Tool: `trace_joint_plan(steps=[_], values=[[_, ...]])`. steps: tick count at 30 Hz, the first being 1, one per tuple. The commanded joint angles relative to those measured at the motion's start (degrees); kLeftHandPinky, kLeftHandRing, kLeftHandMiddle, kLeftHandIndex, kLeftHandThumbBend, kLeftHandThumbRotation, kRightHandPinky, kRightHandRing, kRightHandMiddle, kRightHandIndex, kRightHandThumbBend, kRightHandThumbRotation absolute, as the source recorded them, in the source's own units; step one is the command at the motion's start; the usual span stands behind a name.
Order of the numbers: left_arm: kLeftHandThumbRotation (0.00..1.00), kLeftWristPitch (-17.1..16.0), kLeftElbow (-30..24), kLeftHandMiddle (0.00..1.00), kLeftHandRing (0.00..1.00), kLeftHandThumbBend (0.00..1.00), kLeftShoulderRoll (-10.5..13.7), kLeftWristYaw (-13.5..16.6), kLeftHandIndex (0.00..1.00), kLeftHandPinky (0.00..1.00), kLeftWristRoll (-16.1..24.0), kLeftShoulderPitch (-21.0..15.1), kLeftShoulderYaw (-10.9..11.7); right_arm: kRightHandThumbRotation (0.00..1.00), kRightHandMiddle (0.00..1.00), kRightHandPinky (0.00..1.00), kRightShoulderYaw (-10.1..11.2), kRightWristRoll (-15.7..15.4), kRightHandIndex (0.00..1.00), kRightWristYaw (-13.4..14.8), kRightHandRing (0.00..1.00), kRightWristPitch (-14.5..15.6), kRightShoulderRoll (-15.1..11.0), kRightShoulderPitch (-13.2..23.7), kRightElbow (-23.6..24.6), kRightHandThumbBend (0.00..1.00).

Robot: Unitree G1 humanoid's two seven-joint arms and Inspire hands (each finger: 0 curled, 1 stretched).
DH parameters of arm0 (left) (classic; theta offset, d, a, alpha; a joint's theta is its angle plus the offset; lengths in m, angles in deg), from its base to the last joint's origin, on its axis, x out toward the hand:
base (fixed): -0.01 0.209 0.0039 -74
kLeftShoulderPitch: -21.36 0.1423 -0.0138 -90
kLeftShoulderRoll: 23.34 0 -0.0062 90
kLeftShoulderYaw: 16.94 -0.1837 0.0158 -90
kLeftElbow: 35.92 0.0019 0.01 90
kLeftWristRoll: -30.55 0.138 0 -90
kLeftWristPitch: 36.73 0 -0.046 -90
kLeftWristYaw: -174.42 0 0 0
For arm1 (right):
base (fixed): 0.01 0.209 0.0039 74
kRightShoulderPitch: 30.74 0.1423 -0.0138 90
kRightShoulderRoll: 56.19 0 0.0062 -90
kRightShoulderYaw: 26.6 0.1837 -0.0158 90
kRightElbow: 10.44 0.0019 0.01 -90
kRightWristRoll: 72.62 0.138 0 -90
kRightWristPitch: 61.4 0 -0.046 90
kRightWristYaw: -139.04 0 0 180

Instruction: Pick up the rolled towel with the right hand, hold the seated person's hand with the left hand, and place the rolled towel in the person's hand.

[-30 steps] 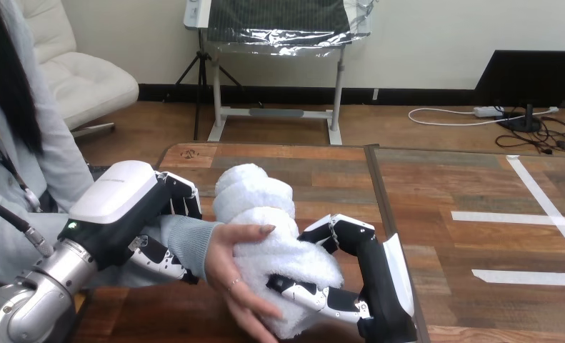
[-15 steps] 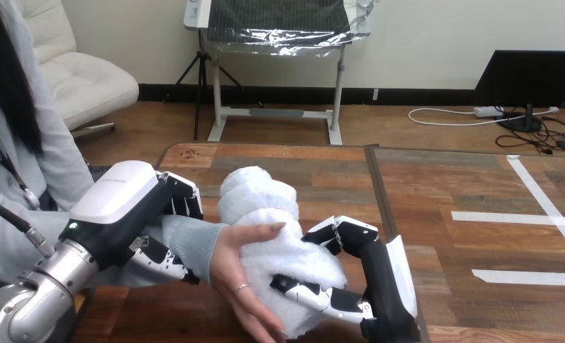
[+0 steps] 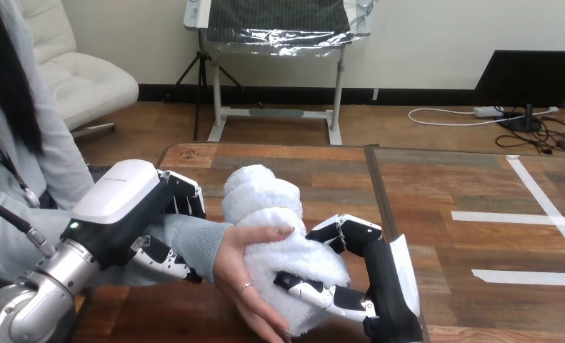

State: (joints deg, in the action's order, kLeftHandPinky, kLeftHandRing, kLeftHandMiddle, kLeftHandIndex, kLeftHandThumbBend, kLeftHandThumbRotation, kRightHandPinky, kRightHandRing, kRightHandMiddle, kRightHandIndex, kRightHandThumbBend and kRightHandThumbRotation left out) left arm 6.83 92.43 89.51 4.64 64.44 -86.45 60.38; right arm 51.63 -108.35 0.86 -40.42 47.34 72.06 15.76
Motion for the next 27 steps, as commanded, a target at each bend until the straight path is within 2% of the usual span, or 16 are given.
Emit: trace_joint_plan(steps=[1, 19, 25, 27], values=[[0.05, -0.77, -1.54, 0.35, 0.31, 1.0, -2.28, 1.04, 0.35, 0.3, -1.04, -4.11, 0.69, 0.0, 0.4, 0.26, -0.84, 0.48, 0.39, -0.39, 0.32, -1.01, 1.22, 3.14, 3.98, 0.68], [0.04, 0.43, -2.67, 0.35, 0.32, 1.0, -2.21, 0.88, 0.36, 0.3, -0.24, -3.62, 0.57, 0.0, 0.4, 0.26, -0.61, 1.54, 0.39, -1.35, 0.32, -0.74, 1.1, 3.49, 3.42, 0.68], [0.04, 1.04, -3.41, 0.35, 0.32, 1.0, -2.15, 0.14, 0.37, 0.31, -0.54, -3.32, 0.6, 0.0, 0.4, 0.27, -0.56, 2.75, 0.39, -2.89, 0.33, -0.61, 1.1, 3.55, 3.26, 0.68], [0.04, 0.7, -3.27, 0.35, 0.32, 1.0, -2.19, 0.44, 0.37, 0.31, -0.47, -3.35, 0.58, 0.0, 0.4, 0.27, -0.53, 3.73, 0.39, -4.15, 0.33, -0.78, 1.19, 3.68, 2.89, 0.68]])
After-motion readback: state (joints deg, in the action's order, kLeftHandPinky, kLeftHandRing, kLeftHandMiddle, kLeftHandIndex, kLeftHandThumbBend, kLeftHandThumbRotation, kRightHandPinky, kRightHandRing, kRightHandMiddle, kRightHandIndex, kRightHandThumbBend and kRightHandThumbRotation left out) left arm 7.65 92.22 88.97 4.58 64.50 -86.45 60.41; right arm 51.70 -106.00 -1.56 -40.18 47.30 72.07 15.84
